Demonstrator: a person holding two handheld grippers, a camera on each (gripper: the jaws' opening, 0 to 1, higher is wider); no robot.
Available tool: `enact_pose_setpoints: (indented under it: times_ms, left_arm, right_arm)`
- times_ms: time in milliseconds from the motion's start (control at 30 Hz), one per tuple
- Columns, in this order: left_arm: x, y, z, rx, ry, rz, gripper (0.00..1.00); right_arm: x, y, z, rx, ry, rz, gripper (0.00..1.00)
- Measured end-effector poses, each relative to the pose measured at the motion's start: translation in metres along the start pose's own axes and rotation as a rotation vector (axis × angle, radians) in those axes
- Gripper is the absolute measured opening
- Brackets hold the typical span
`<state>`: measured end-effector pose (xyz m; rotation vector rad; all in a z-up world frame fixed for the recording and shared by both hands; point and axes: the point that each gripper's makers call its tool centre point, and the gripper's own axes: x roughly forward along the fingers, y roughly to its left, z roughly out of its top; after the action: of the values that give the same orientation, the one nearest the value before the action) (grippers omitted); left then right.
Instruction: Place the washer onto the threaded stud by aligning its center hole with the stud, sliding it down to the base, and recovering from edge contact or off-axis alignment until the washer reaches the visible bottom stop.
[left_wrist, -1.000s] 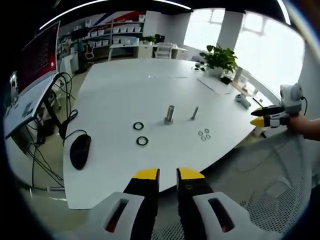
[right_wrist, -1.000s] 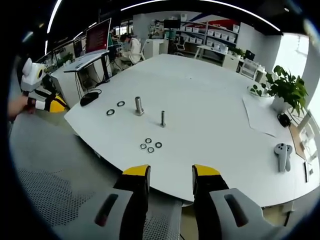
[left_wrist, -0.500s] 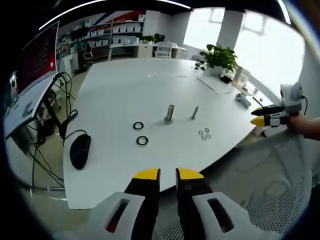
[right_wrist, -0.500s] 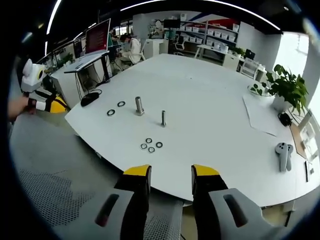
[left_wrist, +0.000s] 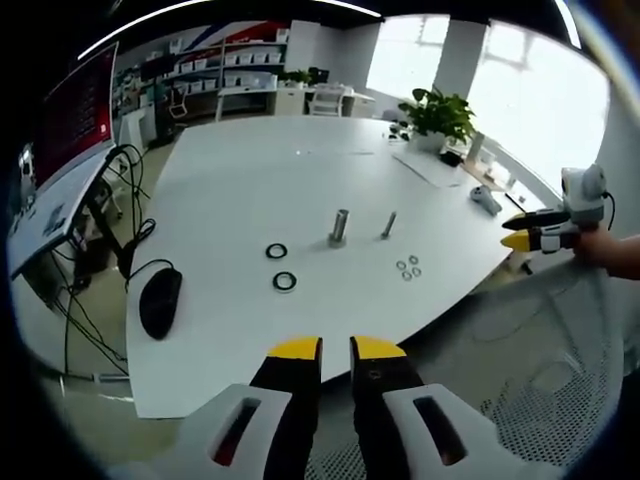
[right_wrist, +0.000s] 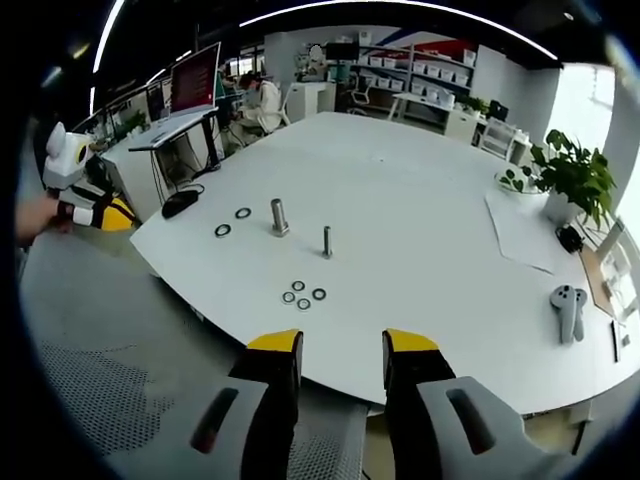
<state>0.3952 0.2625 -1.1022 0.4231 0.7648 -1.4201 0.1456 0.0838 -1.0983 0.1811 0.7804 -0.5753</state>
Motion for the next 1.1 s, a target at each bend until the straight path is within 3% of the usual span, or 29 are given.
enact_pose_setpoints:
  times_ms: [200, 267, 333, 467, 733, 967, 1100]
  left_arm:
    - [0.001, 0.003, 0.000, 0.001, 0.003, 0.003, 0.09]
    - [-0.002, 0.004, 0.002, -0.012, -0.015, 0.008, 0.08]
    - [-0.004, 0.001, 0.004, -0.027, -0.027, -0.002, 0.08]
    - [-0.001, 0.000, 0.004, -0.010, -0.016, -0.012, 0.08]
    - [0.004, -0.002, -0.001, -0.029, 0.003, -0.024, 0.11]
    - [0.002, 0.003, 0.003, -0.058, -0.024, -0.014, 0.13]
    - [0.002, 0.004, -0.004, -0.051, 0.012, 0.007, 0.13]
  right_arm:
    - [0.001, -0.002, 0.004, 0.008, -0.023, 0.005, 0.35]
    - [-0.001, -0.005, 0.016, 0.050, -0.092, 0.002, 0.36]
    - [-0.004, -0.009, 0.016, 0.089, -0.125, -0.005, 0.36]
    - [0.002, -0.006, 0.017, 0.044, -0.108, 0.016, 0.36]
    - [0.001, -0.003, 0.021, 0.058, -0.130, 0.042, 0.36]
    - [0.001, 0.003, 0.024, 0.055, -0.136, 0.076, 0.36]
    - [0.001, 0.006, 0.023, 0.056, -0.131, 0.096, 0.36]
